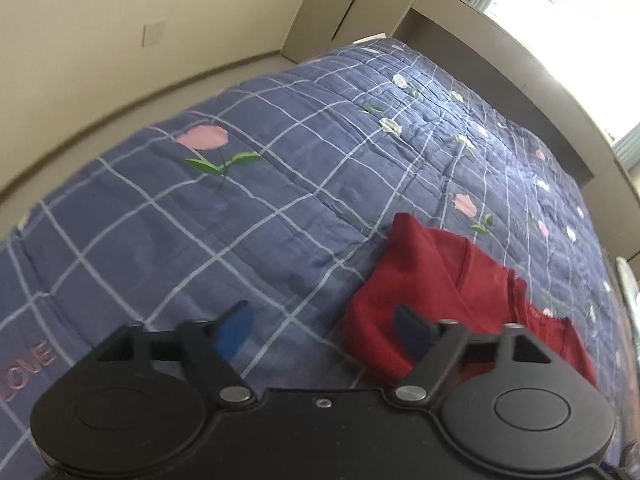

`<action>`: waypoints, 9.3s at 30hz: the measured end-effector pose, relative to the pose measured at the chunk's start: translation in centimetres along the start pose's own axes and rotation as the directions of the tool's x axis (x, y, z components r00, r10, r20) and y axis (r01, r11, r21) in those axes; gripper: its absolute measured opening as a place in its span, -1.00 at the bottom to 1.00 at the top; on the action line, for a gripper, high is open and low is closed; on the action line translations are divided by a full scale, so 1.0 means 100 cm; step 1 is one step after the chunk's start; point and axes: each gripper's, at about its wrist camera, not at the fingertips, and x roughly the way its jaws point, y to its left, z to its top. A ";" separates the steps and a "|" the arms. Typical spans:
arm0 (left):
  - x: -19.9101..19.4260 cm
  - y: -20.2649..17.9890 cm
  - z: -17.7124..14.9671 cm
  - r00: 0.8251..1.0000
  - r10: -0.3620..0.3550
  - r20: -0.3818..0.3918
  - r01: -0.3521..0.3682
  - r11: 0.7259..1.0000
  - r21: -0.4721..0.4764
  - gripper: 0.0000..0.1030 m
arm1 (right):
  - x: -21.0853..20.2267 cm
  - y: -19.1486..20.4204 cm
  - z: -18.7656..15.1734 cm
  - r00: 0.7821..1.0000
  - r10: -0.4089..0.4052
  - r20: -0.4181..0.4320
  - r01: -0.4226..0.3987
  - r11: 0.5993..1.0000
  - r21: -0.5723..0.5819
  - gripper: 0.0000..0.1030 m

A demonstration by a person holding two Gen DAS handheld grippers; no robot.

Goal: Fold small clothes

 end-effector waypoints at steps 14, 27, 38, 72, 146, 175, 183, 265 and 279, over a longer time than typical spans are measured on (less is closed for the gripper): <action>-0.066 -0.021 -0.098 0.984 0.144 -0.104 -0.124 0.975 0.182 0.94 | -0.091 -0.044 -0.099 0.998 0.039 -0.051 -0.041 0.998 -0.044 1.00; -0.120 -0.027 -0.213 0.923 0.283 -0.261 -0.197 0.930 0.311 0.98 | -0.157 -0.051 -0.174 0.973 0.179 -0.146 -0.202 0.965 -0.165 1.00; -0.144 -0.042 -0.249 0.914 0.311 -0.260 -0.178 0.885 0.431 0.99 | -0.158 -0.019 -0.213 0.984 0.108 -0.140 -0.162 0.864 -0.476 1.00; -0.132 -0.108 -0.311 0.972 0.232 -0.043 -0.103 0.581 0.807 0.83 | -0.172 -0.056 -0.123 0.944 0.324 -0.066 -0.331 0.927 -0.174 -0.85; -0.186 -0.170 -0.108 0.968 0.178 -0.176 0.023 0.637 0.771 -0.88 | -0.178 -0.086 0.032 0.973 0.219 -0.076 -0.224 0.972 -0.070 -0.87; 0.023 -0.231 0.023 0.922 0.175 -0.346 0.113 0.733 0.671 -0.50 | -0.011 -0.068 0.151 0.969 0.108 -0.221 -0.127 0.989 -0.074 -0.67; 0.000 -0.221 0.046 0.953 0.158 -0.259 0.033 0.794 0.607 0.61 | -0.050 -0.074 0.138 0.982 0.117 -0.151 -0.120 0.993 -0.009 0.34; -0.134 -0.017 -0.135 0.908 0.060 -0.416 -0.048 0.998 0.040 0.99 | -0.184 0.026 -0.067 0.964 0.094 -0.247 -0.113 0.991 -0.065 1.00; -0.078 -0.002 -0.120 0.960 -0.045 -0.275 0.013 0.993 -0.118 0.99 | -0.069 0.049 -0.034 0.996 0.088 -0.021 -0.089 0.990 -0.108 1.00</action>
